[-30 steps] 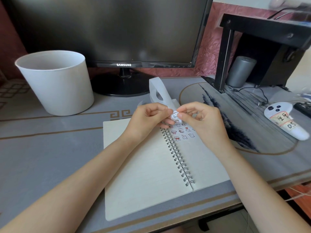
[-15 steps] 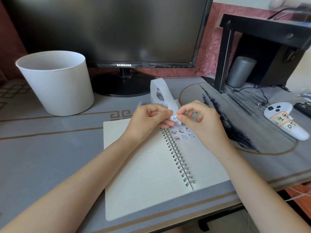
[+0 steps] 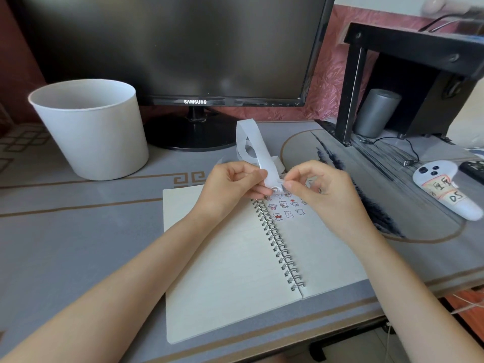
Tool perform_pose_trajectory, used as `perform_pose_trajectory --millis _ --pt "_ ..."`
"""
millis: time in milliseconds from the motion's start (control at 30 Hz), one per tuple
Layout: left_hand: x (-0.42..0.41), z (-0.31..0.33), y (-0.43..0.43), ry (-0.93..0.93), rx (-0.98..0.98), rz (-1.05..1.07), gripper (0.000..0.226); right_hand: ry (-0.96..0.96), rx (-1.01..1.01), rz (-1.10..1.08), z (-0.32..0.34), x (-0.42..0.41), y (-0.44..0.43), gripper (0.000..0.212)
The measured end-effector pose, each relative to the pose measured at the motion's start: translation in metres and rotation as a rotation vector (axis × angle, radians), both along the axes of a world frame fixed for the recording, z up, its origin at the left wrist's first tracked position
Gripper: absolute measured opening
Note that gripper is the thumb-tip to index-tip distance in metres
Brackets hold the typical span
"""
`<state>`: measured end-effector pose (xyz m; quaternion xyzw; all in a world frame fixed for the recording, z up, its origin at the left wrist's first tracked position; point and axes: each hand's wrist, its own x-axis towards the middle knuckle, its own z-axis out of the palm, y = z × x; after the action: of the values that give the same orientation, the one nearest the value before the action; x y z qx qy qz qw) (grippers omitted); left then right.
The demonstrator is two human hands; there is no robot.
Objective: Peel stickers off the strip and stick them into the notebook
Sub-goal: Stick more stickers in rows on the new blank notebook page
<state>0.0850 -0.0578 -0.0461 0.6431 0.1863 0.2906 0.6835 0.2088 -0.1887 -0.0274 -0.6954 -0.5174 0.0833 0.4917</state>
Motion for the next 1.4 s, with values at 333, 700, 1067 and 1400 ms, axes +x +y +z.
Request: perform_pose_trajectory --millis 333,700,1067,1400 --pt "0.0 0.001 -0.001 0.0 0.012 0.0 0.012 0.438 -0.248 -0.149 0.0 0.025 -0.023 0.004" --pt "-0.001 0.001 -0.001 -0.006 0.01 -0.005 0.012 0.373 -0.344 -0.189 -0.005 0.032 -0.023 0.005" --pt "0.0 0.001 -0.001 0.001 0.011 0.006 0.012 0.386 -0.332 -0.204 -0.007 0.032 -0.023 0.007" --pt "0.0 0.001 -0.001 0.006 0.015 0.006 0.013 0.401 -0.331 -0.188 -0.005 0.031 -0.024 0.004"
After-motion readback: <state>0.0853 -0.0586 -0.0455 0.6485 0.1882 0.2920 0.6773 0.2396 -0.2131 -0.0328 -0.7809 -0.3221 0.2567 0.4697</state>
